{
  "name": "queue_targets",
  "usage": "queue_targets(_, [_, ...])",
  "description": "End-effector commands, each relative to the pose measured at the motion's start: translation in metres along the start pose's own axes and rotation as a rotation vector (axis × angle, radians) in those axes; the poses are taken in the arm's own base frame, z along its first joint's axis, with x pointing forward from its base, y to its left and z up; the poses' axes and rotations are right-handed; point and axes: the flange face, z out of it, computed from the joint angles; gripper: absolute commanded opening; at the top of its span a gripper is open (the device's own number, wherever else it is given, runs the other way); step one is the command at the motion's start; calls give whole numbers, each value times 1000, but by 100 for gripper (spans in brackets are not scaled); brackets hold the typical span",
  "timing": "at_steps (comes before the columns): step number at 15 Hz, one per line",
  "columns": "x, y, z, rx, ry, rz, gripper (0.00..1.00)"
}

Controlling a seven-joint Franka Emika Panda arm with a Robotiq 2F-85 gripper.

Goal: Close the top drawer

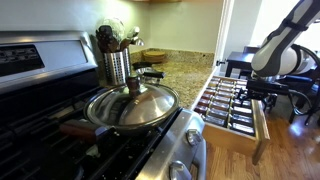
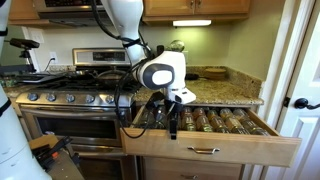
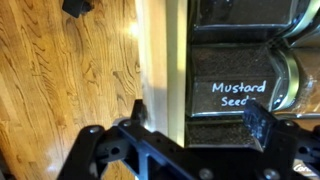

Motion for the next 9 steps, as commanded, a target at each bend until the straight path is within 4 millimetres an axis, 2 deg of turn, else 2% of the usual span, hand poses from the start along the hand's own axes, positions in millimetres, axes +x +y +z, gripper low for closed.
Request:
queue_targets(1, [5, -16, 2, 70, -6, -16, 100])
queue_targets(4, [6, -24, 2, 102, -17, -36, 100])
queue_targets(9, [6, -53, -8, 147, -11, -74, 100])
